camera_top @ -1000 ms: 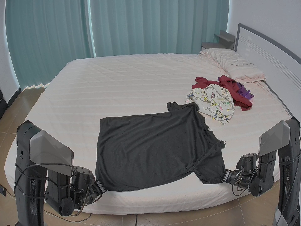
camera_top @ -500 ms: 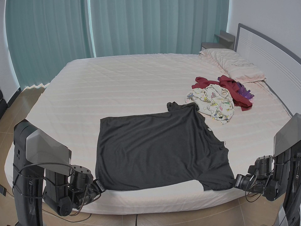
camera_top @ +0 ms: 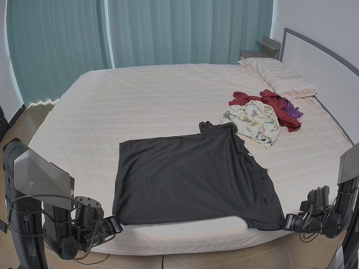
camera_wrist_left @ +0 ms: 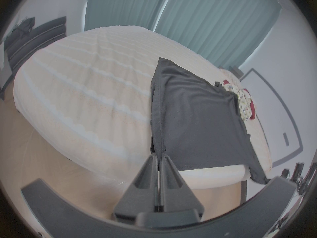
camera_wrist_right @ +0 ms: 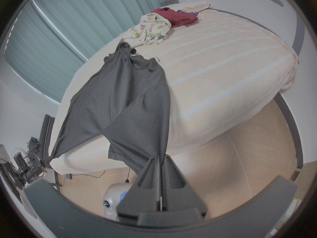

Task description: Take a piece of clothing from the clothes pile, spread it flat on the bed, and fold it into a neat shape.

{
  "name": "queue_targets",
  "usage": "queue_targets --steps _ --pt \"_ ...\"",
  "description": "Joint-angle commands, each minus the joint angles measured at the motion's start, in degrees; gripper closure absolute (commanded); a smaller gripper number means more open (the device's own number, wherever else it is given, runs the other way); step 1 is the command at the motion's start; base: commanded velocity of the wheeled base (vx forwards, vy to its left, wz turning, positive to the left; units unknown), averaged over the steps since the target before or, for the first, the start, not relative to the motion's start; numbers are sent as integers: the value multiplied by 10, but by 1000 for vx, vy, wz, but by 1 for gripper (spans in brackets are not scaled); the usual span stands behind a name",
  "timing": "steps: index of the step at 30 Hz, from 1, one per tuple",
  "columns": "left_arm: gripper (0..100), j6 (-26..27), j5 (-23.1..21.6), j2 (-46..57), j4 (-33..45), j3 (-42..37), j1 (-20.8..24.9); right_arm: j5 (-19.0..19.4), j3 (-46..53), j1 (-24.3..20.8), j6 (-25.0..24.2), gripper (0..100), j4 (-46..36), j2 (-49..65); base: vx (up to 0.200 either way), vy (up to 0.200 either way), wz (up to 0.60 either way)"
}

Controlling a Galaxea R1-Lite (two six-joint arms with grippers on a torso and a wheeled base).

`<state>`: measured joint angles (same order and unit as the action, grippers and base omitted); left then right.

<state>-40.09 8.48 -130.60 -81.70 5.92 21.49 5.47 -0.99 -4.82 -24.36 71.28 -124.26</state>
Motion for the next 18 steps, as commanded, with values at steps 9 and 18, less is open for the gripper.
queue_targets --steps 9,18 --pt "100 40 1 9 12 -57 0 -15 10 -41 13 100 -104 69 0 0 0" --pt "100 47 1 54 99 -57 2 -37 10 -72 11 100 -186 106 0 0 0"
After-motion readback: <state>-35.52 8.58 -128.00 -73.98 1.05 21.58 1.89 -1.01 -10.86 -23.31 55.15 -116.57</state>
